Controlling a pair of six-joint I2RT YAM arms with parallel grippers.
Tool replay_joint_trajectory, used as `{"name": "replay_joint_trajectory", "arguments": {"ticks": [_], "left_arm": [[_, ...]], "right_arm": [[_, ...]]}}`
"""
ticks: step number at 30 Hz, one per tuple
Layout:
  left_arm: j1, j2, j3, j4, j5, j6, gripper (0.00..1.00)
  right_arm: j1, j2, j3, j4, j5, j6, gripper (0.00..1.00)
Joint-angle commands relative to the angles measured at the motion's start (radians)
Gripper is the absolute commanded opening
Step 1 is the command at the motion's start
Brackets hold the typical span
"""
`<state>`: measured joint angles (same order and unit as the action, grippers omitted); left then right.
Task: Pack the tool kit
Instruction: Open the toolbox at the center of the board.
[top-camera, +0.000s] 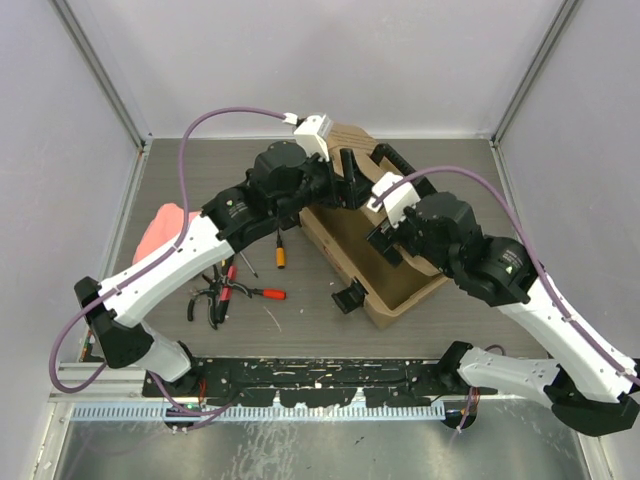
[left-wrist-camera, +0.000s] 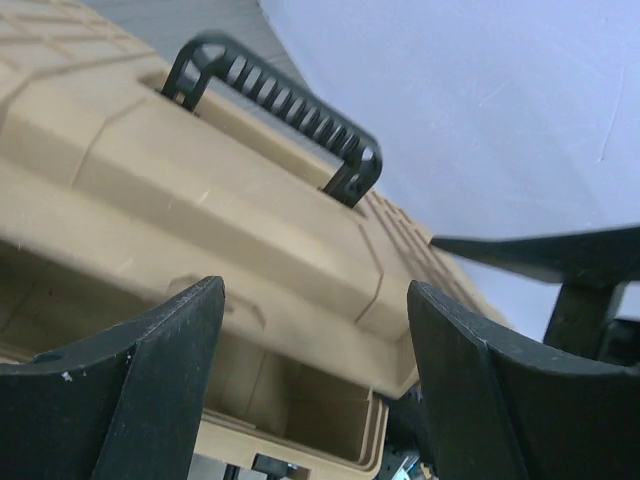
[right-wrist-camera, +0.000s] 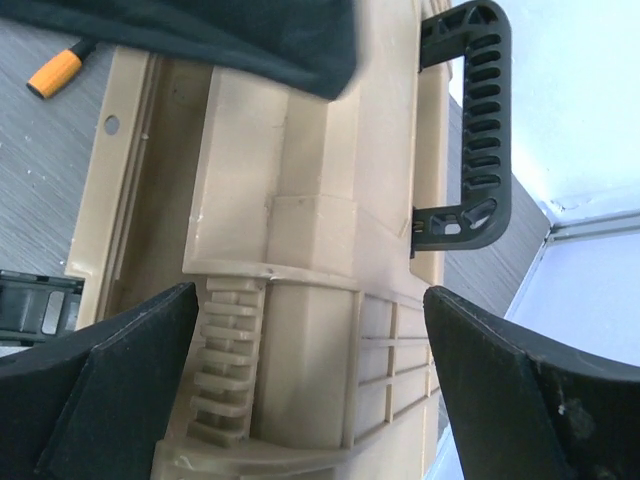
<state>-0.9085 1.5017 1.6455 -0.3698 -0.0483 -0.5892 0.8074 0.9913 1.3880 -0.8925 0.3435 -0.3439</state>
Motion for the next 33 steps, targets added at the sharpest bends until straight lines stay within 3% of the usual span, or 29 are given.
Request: {"name": "replay_joint_trajectory", "arguments": {"ticks": [1,9,16,26,29,33], "left_arm": [[0.010,0.008,0.052,0.124,-0.005,0.010,0.75],[0.022,0.028,0.044,0.134,0.014,-0.009,0.75],[0.049,-0.089,-0.083,0.166,-0.077,-0.040,0.79],[0.053,-0.384,-0.481,0.246,-0.234,-0.147,0.92],[0.053,-0.397,-0.563,0.235,-0.239,-0.210,0.95],[0.041,-0.327,-0.564,0.159,-0.213,-0.335,0.97]], "right_arm": [[0.048,-0.028,-0.070,0.157,0.153,-0.074,1.00],[0.137,-0.035,-0.254,0.454,0.425,-0.224,1.00],[0.138,-0.073,-0.354,0.653,0.512,-0.269,0.97],[0.131,-0.058,-0.330,0.720,0.552,-0.222,0.96],[0.115,-0.054,-0.322,0.721,0.546,-0.196,0.96],[0.091,-0.046,-0.305,0.721,0.536,-0.167,0.98]]}}
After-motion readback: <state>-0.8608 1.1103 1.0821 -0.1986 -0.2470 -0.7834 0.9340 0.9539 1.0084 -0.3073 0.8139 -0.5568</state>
